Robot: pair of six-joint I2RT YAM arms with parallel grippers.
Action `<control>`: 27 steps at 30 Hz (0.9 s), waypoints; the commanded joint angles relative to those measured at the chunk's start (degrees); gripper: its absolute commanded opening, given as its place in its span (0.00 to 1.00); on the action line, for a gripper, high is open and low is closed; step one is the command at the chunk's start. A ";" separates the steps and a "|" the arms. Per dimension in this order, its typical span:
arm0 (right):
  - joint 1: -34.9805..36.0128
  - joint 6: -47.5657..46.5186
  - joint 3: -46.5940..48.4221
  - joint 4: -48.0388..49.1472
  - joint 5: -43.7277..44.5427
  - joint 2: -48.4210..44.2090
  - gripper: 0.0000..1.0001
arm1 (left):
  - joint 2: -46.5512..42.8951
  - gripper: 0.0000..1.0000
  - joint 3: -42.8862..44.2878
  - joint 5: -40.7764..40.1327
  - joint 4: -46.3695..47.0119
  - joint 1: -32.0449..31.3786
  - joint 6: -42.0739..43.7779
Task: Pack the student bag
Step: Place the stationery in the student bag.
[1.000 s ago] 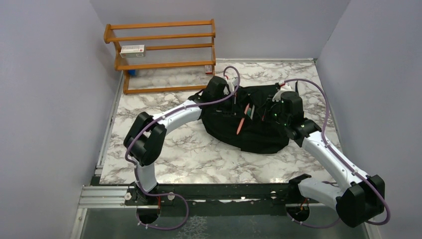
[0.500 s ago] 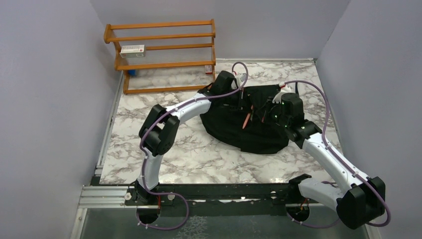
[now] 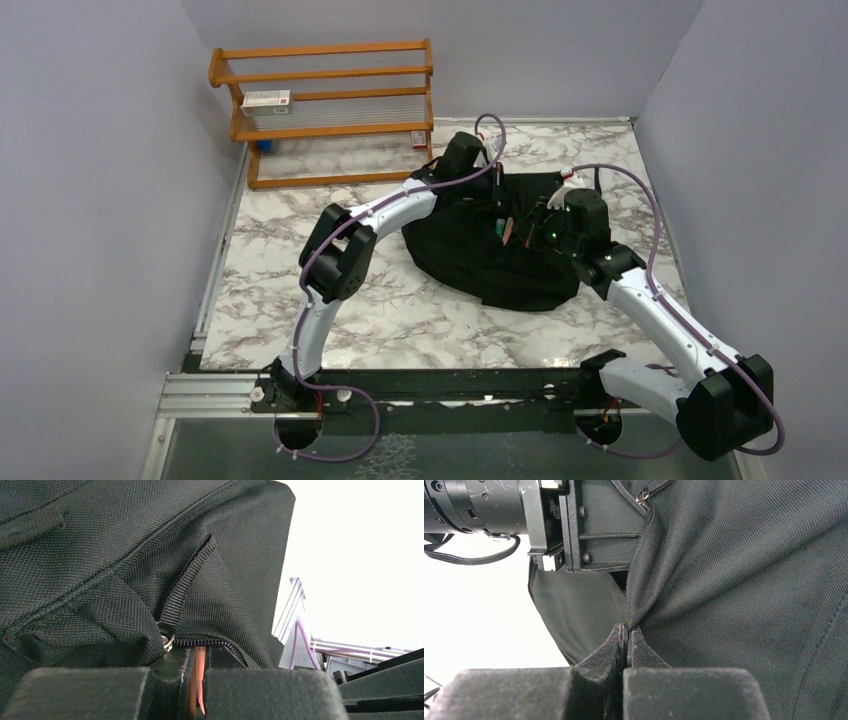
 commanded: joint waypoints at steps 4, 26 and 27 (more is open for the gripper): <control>0.35 1.39 -0.03 1.45 -4.27 -0.77 0.01 | 1.42 0.00 1.75 -3.94 8.51 -0.59 -7.20; 0.35 2.08 -0.17 2.17 0.94 -1.62 0.01 | -10.85 0.36 -7.23 -6.36 -0.98 -0.41 1.95; 0.35 2.09 -0.17 2.15 1.15 -1.59 0.01 | -11.52 0.35 -7.84 -5.73 -1.44 -0.11 2.13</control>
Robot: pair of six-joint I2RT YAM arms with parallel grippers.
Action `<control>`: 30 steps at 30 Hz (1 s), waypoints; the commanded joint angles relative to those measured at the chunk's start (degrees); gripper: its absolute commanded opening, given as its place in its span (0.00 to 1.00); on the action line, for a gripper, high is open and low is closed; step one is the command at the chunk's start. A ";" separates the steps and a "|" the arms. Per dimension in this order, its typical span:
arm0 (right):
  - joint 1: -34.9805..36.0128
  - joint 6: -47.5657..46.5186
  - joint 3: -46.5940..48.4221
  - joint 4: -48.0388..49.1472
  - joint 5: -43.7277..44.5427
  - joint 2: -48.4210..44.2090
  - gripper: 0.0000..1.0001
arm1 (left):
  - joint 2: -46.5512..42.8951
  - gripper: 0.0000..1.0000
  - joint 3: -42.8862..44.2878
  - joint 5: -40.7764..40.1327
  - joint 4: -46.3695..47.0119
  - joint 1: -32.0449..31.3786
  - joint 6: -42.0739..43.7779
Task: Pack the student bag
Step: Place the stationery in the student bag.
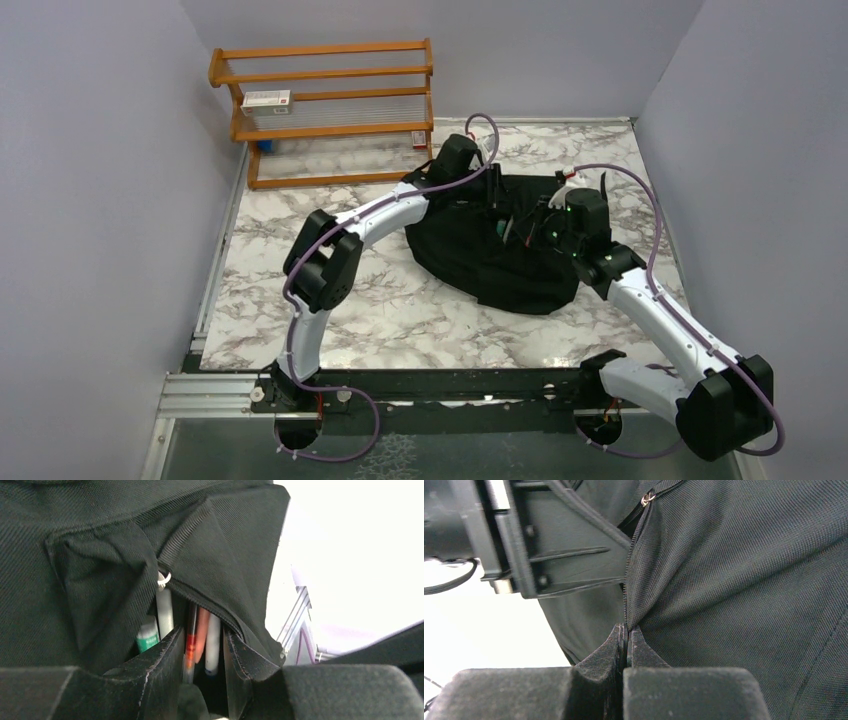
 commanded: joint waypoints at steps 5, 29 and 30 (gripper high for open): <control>0.65 0.89 0.06 1.88 0.78 -1.39 0.01 | -9.20 0.35 -6.33 2.38 -1.93 1.64 3.88; 0.65 -0.88 0.25 1.07 1.88 -1.66 0.01 | -8.27 0.37 -1.23 -8.06 -13.25 4.55 17.72; 0.65 -0.78 0.18 1.10 1.59 -1.75 0.01 | -8.06 0.38 -0.97 -7.52 -13.26 4.48 18.62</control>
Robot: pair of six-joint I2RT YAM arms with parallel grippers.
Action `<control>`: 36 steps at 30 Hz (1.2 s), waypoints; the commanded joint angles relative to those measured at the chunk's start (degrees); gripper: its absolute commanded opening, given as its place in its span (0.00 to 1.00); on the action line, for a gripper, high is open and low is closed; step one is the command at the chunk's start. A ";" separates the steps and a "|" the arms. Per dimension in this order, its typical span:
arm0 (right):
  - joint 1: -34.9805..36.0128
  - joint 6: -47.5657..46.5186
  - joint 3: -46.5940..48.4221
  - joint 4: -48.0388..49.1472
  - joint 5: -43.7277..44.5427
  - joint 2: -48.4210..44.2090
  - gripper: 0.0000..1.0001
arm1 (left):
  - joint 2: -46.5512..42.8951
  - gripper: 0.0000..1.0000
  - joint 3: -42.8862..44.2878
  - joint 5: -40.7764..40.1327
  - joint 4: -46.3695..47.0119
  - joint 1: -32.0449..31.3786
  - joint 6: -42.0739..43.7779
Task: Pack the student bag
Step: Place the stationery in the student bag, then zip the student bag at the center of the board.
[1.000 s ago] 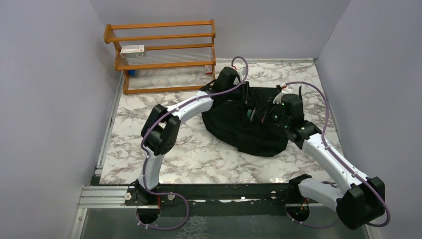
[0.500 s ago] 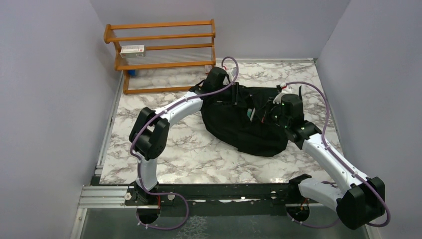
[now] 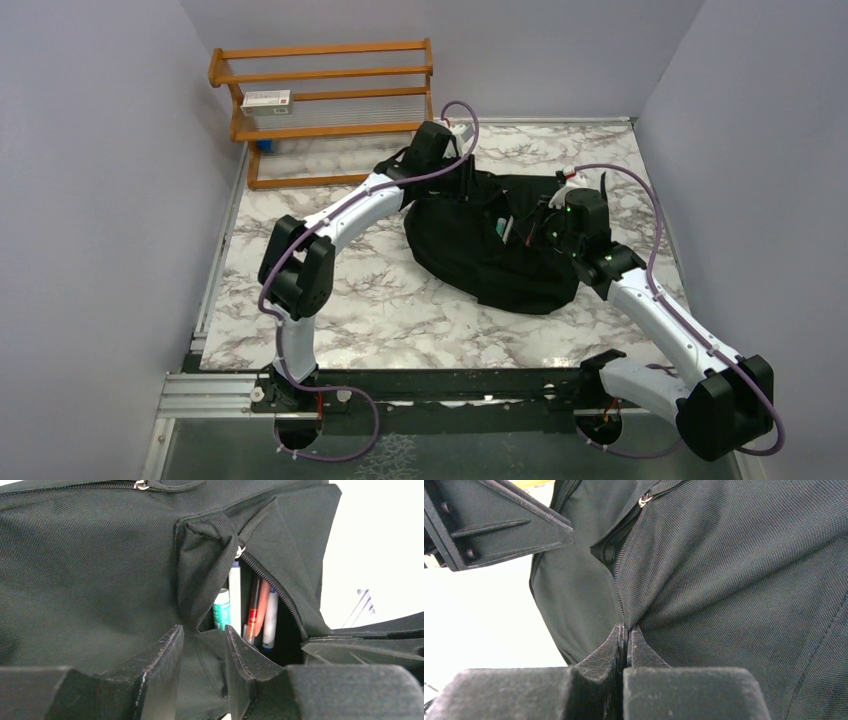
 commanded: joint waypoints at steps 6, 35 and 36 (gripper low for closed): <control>0.54 0.22 -0.23 1.41 0.03 -1.80 0.01 | 1.19 0.43 2.88 -1.69 -1.32 -2.38 11.21; 0.54 0.89 -0.18 0.85 -0.23 -2.16 0.01 | 6.23 0.62 5.30 -10.85 -4.24 -3.78 15.68; 0.54 0.92 -0.27 0.91 -0.23 -2.11 0.01 | 6.39 0.62 5.17 -10.62 -4.18 -3.77 15.56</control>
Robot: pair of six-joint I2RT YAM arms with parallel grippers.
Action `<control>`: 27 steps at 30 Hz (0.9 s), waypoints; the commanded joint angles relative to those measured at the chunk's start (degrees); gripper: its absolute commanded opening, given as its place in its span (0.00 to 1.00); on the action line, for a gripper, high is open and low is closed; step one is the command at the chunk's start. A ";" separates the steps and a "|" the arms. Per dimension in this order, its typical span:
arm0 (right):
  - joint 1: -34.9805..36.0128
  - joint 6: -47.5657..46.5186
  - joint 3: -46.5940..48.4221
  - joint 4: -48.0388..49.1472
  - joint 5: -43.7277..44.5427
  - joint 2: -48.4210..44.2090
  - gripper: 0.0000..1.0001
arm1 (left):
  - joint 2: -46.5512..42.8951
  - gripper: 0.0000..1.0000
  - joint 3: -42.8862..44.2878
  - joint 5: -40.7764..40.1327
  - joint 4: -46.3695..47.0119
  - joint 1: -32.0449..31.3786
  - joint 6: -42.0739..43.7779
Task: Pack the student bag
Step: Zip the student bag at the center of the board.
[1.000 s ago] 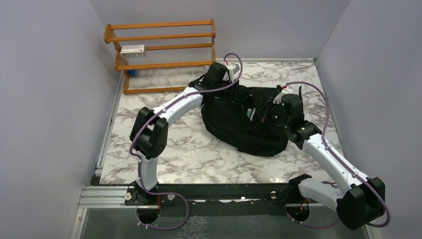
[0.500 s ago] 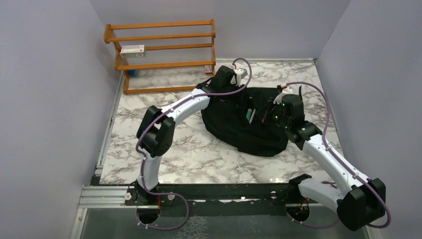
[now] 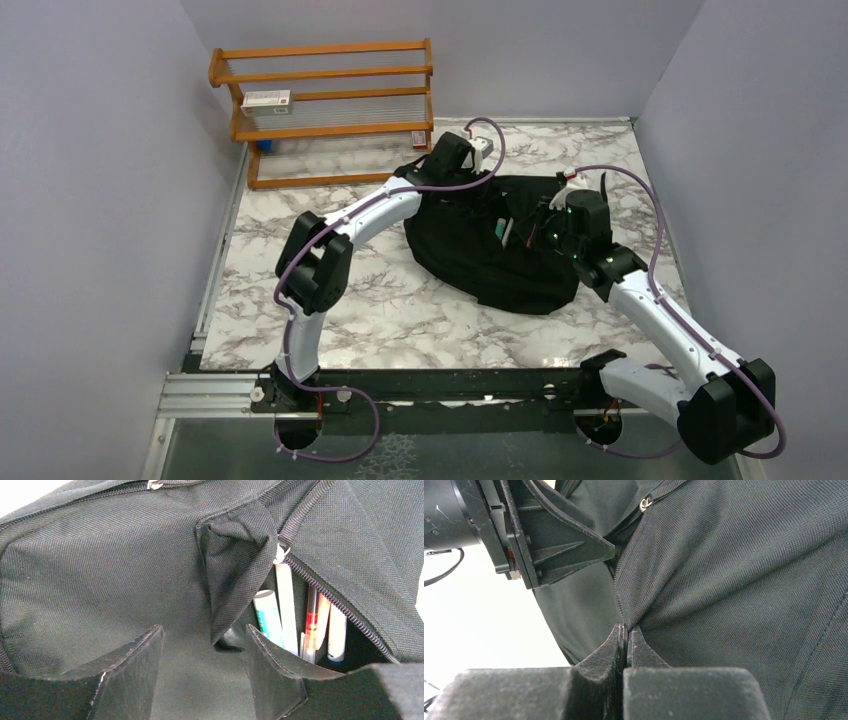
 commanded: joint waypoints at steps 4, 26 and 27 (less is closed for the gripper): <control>0.32 0.38 -0.20 1.38 -0.01 -1.23 0.01 | 1.68 0.52 1.14 0.46 -0.28 -0.36 0.41; 0.32 -11.16 14.08 -6.02 -7.74 12.96 0.01 | -7.29 0.00 -1.48 10.06 -2.05 -0.64 -0.49; 0.32 -11.78 14.80 -6.31 -7.22 13.41 0.00 | -8.07 0.00 -1.51 10.03 -2.46 -0.59 -0.36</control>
